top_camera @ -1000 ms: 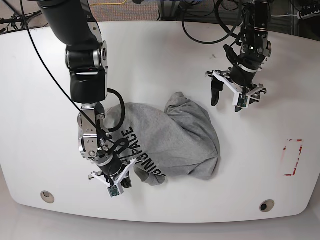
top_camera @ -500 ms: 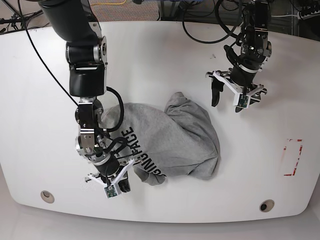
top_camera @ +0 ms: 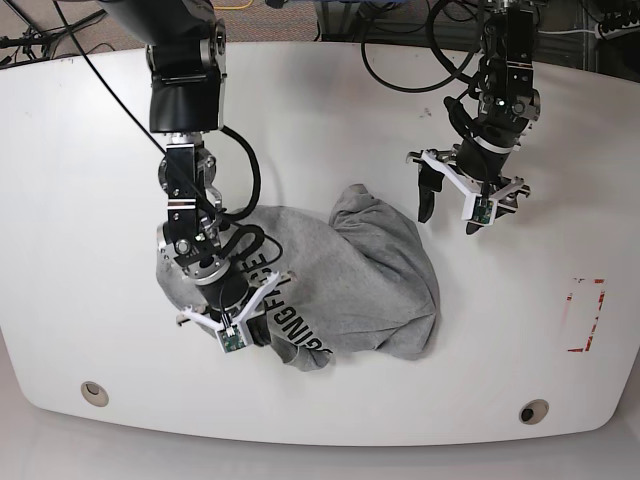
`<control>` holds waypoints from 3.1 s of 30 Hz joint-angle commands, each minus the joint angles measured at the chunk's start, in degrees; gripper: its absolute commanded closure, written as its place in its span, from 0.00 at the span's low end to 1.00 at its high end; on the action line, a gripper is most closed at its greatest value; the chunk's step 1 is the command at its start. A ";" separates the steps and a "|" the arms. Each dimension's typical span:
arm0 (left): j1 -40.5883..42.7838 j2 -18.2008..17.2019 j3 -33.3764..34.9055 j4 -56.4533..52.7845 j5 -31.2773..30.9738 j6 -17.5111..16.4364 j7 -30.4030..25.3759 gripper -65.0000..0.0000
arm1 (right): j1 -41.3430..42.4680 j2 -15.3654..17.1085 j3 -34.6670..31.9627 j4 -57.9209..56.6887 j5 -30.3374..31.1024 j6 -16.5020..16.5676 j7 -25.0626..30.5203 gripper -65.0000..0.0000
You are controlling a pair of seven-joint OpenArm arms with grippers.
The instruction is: Fold the T-shirt properly
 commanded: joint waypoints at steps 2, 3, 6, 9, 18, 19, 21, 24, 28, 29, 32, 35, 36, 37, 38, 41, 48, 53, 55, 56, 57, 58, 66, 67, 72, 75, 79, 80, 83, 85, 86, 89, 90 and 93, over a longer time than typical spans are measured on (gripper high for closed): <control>-1.36 0.13 -0.07 0.87 -0.31 0.02 -1.06 0.34 | -1.73 0.05 0.26 5.93 0.90 -0.72 -4.44 0.86; -1.69 0.13 -0.19 0.63 -0.53 -0.03 -0.83 0.34 | -2.88 0.06 0.35 7.97 1.15 -1.08 -7.80 0.81; -2.05 0.28 -0.11 0.60 -0.46 -0.02 -0.78 0.34 | -4.95 0.05 0.39 10.67 1.48 -1.69 -11.29 0.72; -2.25 0.34 -0.16 0.64 -0.48 -0.04 -0.63 0.34 | -7.04 0.05 0.58 13.05 1.73 -2.28 -13.46 0.61; -1.16 0.23 0.00 0.79 -0.23 -0.08 -0.38 0.33 | -14.12 1.24 2.76 18.19 1.79 -1.09 -12.98 0.32; -1.06 0.25 0.01 0.84 -0.24 -0.08 -0.34 0.32 | -14.82 1.35 2.98 18.61 1.79 -1.07 -12.77 0.30; -1.05 0.22 0.05 0.79 -0.20 -0.07 -0.22 0.33 | -16.12 1.53 3.21 19.49 1.80 -1.11 -12.46 0.28; -1.10 0.24 -0.11 0.59 -0.34 -0.13 -0.24 0.32 | -18.26 1.55 3.33 21.31 1.88 -1.13 -12.53 0.28; -1.71 0.23 -0.09 0.23 -0.47 -0.37 0.00 0.33 | -21.46 1.63 3.55 24.82 2.38 -1.36 -12.87 0.29; -1.74 0.25 -0.08 0.16 -0.47 -0.39 0.01 0.33 | -22.19 1.60 3.67 25.38 2.43 -1.37 -12.87 0.30; -1.99 0.27 -0.13 -0.02 -0.41 -0.61 0.02 0.32 | -24.09 1.44 4.17 26.68 2.54 -1.33 -12.75 0.31; -2.19 0.35 -0.14 -0.23 -0.36 -1.18 0.05 0.32 | -25.43 1.40 4.92 27.21 2.62 -1.17 -12.51 0.32; -2.30 0.32 -0.04 -0.39 -0.27 -1.76 0.29 0.32 | -26.19 1.57 5.23 27.06 2.65 -1.09 -12.27 0.32; -2.41 0.29 0.07 -0.56 -0.17 -2.33 0.52 0.32 | -26.95 1.74 5.55 26.91 2.68 -1.00 -12.03 0.32; -2.49 0.32 0.09 -0.62 -0.16 -2.67 0.58 0.32 | -27.08 1.77 5.91 26.75 2.80 -0.95 -11.95 0.32; -2.79 0.42 0.16 -0.98 -0.10 -3.71 0.72 0.32 | -27.29 1.91 6.97 26.04 3.19 -0.84 -11.70 0.32; -2.84 0.38 0.67 -1.40 -0.17 -2.53 0.85 0.32 | -27.70 1.87 9.09 23.81 3.60 -0.99 -10.99 0.32; -2.61 0.38 1.00 -1.49 -0.21 -1.06 0.96 0.32 | -27.48 1.89 10.16 21.16 3.40 -1.19 -10.60 0.32; -2.64 0.42 1.04 -1.57 -0.22 -1.01 0.92 0.32 | -27.07 2.02 10.29 20.07 3.44 -1.20 -10.52 0.32; -2.63 0.41 1.10 -1.62 -0.20 -0.94 1.02 0.32 | -26.98 2.04 10.26 19.74 3.50 -1.18 -10.53 0.32; -2.62 0.39 1.17 -1.67 -0.17 -0.87 1.12 0.32 | -26.89 2.05 10.24 19.42 3.55 -1.16 -10.54 0.32; -2.54 0.50 0.96 -1.45 -0.15 -0.95 1.22 0.32 | -26.95 2.07 10.25 18.98 3.45 -1.12 -10.56 0.32; -2.45 0.75 0.53 -1.34 -0.13 -1.03 1.62 0.32 | -25.94 2.31 9.91 18.09 3.39 -0.88 -10.92 0.32; -2.41 0.78 0.45 -1.30 -0.13 -1.05 1.65 0.32 | -25.58 2.38 9.99 17.80 3.37 -0.81 -10.97 0.32; -2.68 0.71 0.20 -0.78 -0.27 -1.45 2.14 0.32 | -20.05 3.82 11.58 11.88 3.13 -0.14 -11.18 0.31; -2.73 0.75 0.07 -0.74 -0.26 -1.55 2.24 0.32 | -17.89 4.39 12.11 9.50 3.08 0.35 -11.30 0.31; -3.13 0.78 0.28 -0.93 -0.22 -1.67 2.60 0.32 | -16.26 4.94 12.21 7.55 2.99 1.01 -11.32 0.31; -3.21 0.86 0.57 -1.12 -0.19 -1.55 2.53 0.32 | -15.56 5.19 12.17 6.68 2.75 1.43 -11.13 0.31; -3.51 0.94 1.15 -1.41 -0.03 -1.44 2.58 0.31 | -14.28 5.60 12.13 5.47 2.28 2.24 -10.90 0.31; -3.65 0.98 1.29 -1.50 -0.09 -1.47 2.58 0.31 | -13.55 5.72 12.08 4.79 2.09 2.60 -10.93 0.31; -3.63 0.96 1.35 -1.53 -0.09 -1.48 2.59 0.31 | -13.09 5.73 12.12 4.27 1.95 2.89 -10.90 0.31; -3.53 0.94 1.40 -1.55 -0.13 -1.52 2.56 0.31 | -11.50 5.73 12.24 2.38 1.36 3.83 -10.92 0.31; -3.46 0.92 1.38 -1.49 -0.12 -1.48 2.55 0.31 | -10.84 5.71 12.27 1.54 1.13 4.22 -10.93 0.31; -3.03 0.72 1.45 -1.18 -0.21 -1.52 2.57 0.31 | -8.44 5.98 12.40 -1.83 0.15 6.31 -11.06 0.31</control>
